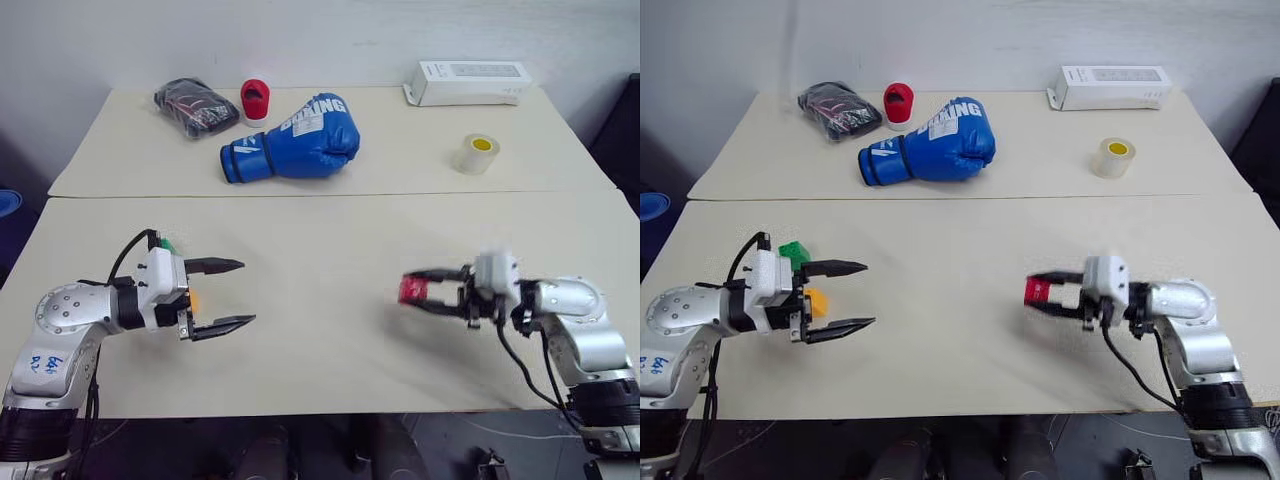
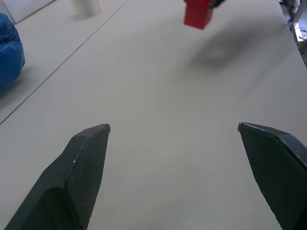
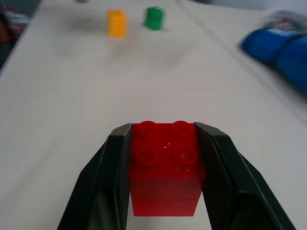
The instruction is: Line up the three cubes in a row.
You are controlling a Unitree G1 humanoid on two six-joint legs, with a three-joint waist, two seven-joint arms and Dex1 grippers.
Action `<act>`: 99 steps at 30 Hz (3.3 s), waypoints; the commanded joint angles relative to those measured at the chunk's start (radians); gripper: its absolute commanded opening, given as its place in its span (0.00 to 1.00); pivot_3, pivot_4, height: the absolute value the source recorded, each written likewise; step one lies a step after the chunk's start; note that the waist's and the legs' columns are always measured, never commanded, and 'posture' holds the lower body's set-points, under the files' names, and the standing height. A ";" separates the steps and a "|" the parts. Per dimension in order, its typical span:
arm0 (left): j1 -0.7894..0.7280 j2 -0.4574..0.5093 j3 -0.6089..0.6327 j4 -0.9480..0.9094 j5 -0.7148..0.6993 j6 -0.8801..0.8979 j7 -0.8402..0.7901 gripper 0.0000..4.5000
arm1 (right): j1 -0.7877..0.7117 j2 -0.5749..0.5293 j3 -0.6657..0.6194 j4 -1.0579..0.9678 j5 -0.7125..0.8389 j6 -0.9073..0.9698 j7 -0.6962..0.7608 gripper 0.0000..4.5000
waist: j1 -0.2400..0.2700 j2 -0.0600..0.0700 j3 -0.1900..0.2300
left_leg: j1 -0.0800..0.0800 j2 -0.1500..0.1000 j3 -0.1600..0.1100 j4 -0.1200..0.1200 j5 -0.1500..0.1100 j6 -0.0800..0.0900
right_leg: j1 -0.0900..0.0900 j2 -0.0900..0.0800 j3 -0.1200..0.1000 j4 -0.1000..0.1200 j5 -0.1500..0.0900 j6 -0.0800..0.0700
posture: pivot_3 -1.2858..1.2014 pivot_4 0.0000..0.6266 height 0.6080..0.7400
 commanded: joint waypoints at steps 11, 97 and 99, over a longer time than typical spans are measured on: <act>0.063 0.036 0.030 -0.081 -0.035 0.045 -0.037 1.00 | -0.180 0.110 0.138 0.351 -0.070 -0.234 0.229 0.33 | 0.005 0.000 0.000 | -0.001 -0.001 -0.001 0.001 0.000 0.000 | 0.000 -0.001 0.000 0.000 0.000 0.000 | 0.52 0.24 1.00; -0.682 0.055 -0.219 0.569 0.268 0.085 -0.458 0.33 | 0.527 -0.006 -0.351 -0.361 0.176 -0.111 -0.247 1.00 | 0.031 -0.007 -0.001 | -0.001 0.000 0.011 0.005 -0.003 0.002 | -0.006 0.010 0.003 0.004 0.001 0.002 | 0.52 0.24 1.00; -0.621 0.057 -0.253 0.379 0.241 0.201 -0.404 0.33 | 0.547 -0.031 -0.361 -0.365 0.194 -0.103 -0.213 1.00 | 0.026 -0.007 -0.001 | -0.001 0.001 0.010 0.006 -0.004 0.002 | -0.005 0.010 0.008 0.003 0.001 0.002 | 0.52 0.24 1.00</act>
